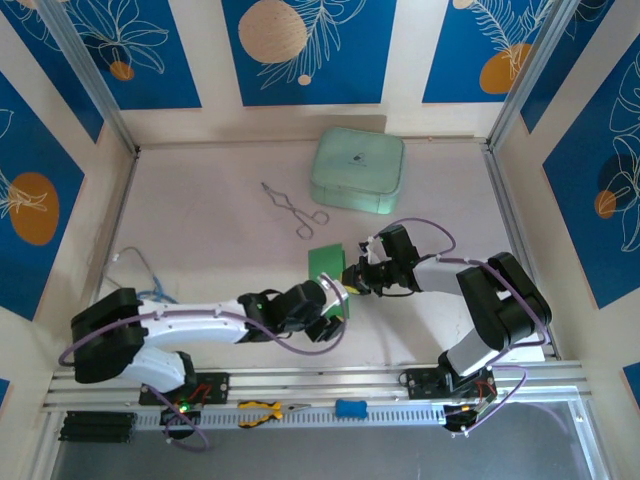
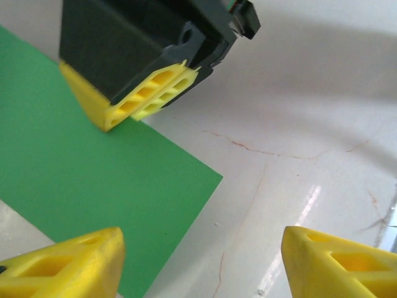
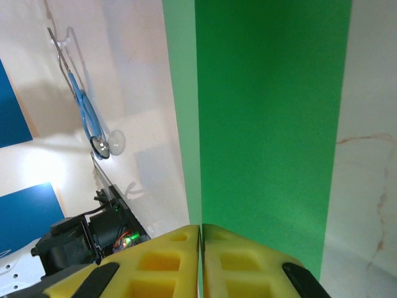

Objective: Fold a paper plane with a square sheet of paper (pick it up from the middle)

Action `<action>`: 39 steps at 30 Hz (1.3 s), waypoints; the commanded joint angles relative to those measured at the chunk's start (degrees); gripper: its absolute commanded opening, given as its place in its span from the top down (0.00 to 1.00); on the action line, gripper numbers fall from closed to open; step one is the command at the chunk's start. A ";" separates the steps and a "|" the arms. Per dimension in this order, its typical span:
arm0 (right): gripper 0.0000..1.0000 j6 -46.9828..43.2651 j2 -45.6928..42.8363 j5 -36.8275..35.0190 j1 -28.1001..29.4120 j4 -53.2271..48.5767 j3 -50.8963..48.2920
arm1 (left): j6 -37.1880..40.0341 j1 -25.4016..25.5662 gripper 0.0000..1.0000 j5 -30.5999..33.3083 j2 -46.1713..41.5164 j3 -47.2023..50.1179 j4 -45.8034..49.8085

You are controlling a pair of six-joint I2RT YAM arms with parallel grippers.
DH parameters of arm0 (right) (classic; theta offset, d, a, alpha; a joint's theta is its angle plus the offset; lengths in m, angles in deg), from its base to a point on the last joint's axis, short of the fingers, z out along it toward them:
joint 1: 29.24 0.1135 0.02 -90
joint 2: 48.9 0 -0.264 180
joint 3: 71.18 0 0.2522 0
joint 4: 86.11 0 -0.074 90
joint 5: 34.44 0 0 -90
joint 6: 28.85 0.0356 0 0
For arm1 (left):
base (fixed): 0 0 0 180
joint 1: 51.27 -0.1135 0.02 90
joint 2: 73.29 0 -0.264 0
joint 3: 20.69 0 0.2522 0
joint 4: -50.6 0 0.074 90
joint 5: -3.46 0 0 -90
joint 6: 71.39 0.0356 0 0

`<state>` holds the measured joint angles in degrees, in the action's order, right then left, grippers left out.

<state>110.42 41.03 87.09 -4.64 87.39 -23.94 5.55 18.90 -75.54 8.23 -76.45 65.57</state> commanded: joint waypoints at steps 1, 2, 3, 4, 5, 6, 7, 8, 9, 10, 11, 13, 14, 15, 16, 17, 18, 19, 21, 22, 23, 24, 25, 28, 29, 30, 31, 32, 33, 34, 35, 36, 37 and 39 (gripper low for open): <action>0.88 -1.07 -0.08 1.21 -0.37 -1.97 1.25 | 5.50 2.92 0.30 9.06 3.39 -3.26 3.49; 0.88 -1.05 -0.11 1.21 -0.43 -2.07 1.25 | 6.13 3.93 0.29 10.59 4.53 -3.82 3.62; 0.88 -1.02 -0.11 1.23 -0.39 -2.08 1.24 | 6.70 4.58 0.28 11.70 5.43 -4.32 3.90; 0.88 -0.99 -0.11 1.25 -0.48 -1.92 1.16 | 7.10 5.33 0.28 13.26 6.62 -4.94 4.37; 0.88 -0.85 -0.18 1.29 -0.43 -1.82 1.09 | 7.47 6.02 0.27 14.87 7.74 -5.47 4.77; 0.88 -0.77 -0.19 1.40 -0.44 -1.62 1.07 | 7.89 6.36 0.27 15.76 8.68 -5.92 5.01; 0.87 -0.78 -0.12 1.44 -0.50 -1.64 1.07 | 8.20 6.88 0.27 17.00 9.76 -6.25 5.17; 0.87 -0.84 -0.11 1.51 -0.52 -1.63 1.07 | 8.09 7.14 0.27 18.50 10.75 -6.84 5.39; 0.87 -0.77 -0.19 1.50 -0.46 -1.63 1.08 | 7.97 7.39 0.27 19.49 11.43 -7.19 5.50; 0.86 -0.76 -0.24 1.59 -0.50 -1.63 1.12 | 7.76 7.44 0.27 20.68 11.99 -7.46 5.47; 0.86 -0.77 -0.22 1.47 -0.46 -1.64 1.15 | 7.70 7.44 0.27 21.43 12.30 -7.58 5.39; 0.85 -0.72 -0.20 1.44 -0.52 -1.64 1.07 | 7.84 7.44 0.28 22.64 12.81 -7.76 4.69; 0.85 -0.73 -0.20 1.48 -0.52 -1.64 1.13 | 7.88 7.44 0.29 23.05 13.03 -7.91 4.55; 0.85 -0.68 -0.19 1.51 -0.51 -1.64 1.11 | 7.96 7.44 0.30 23.33 13.25 -8.05 4.34; 0.84 -0.73 -0.19 1.49 -0.52 -1.64 1.07 | 8.09 7.44 0.31 23.54 13.58 -8.29 4.15; 0.84 -0.60 -0.19 1.48 -0.46 -1.51 1.07 | 8.21 7.48 0.32 23.50 13.88 -8.53 3.90; 0.84 -0.60 -0.22 1.45 -0.51 -1.50 1.09 | 8.28 7.44 0.33 23.30 14.22 -8.83 3.72; 0.84 -0.60 -0.28 1.51 -0.52 -1.62 0.98 | 8.31 7.45 0.35 23.14 14.69 -9.19 3.62; 0.84 -0.69 -0.28 1.37 -0.45 -1.64 0.98 | 8.25 7.44 0.36 23.03 15.65 -10.08 3.71; 0.84 -0.69 -0.28 1.34 -0.49 -1.65 0.98 | 8.34 7.44 0.37 22.92 16.05 -10.49 3.70; 0.83 -0.74 -0.28 1.33 -0.52 -1.64 0.99 | 8.17 7.44 0.39 22.96 16.32 -10.72 3.75; 0.83 -0.72 -0.25 1.25 -0.45 -1.72 0.90 | 7.98 7.44 0.41 23.24 16.67 -10.86 3.88; 0.83 -0.69 -0.29 1.21 -0.51 -1.72 0.94 | 7.96 7.44 0.44 23.27 16.75 -10.88 3.80; 0.83 -0.72 -0.28 1.25 -0.62 -1.78 0.91 | 7.87 7.44 0.52 23.28 16.69 -10.83 3.87; 0.83 -0.68 -0.35 1.23 -0.60 -1.73 0.89 | 7.83 7.44 0.53 23.27 16.52 -10.65 3.92; 0.83 -0.76 -0.37 1.14 -0.59 -1.86 0.89 | 7.84 7.43 0.54 23.34 16.40 -10.49 3.97; 0.83 -0.76 -0.46 1.08 -0.61 -1.86 0.89 | 7.71 7.44 0.56 23.30 16.11 -10.24 3.89; 0.82 -0.76 -0.46 1.05 -0.66 -1.82 0.90 | 7.61 7.43 0.58 23.28 15.80 -10.05 3.74; 0.82 -0.78 -0.54 1.00 -0.68 -1.90 0.89 | 7.53 7.45 0.60 23.20 15.57 -9.80 3.75; 0.82 -0.76 -0.57 1.02 -0.67 -1.95 0.89 | 7.47 7.44 0.62 23.01 15.34 -9.65 3.69; 0.82 -0.78 -0.55 0.93 -0.67 -1.99 0.90 | 7.36 7.48 0.65 22.95 15.17 -9.59 3.62; 0.82 -0.78 -0.63 0.98 -0.69 -1.99 0.85 | 7.25 7.44 0.69 22.92 14.95 -9.48 3.62; 0.82 -0.81 -0.70 0.99 -0.69 -1.97 0.86 | 7.00 7.44 0.73 22.92 14.86 -9.41 3.69; 0.82 -0.79 -0.89 0.90 -0.77 -2.05 0.73 | 6.55 7.41 0.78 22.84 14.72 -9.25 3.69</action>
<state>110.42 41.01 87.09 -4.99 86.74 -23.77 12.96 26.00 -53.44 24.38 -85.96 69.35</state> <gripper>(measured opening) 0.184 0.232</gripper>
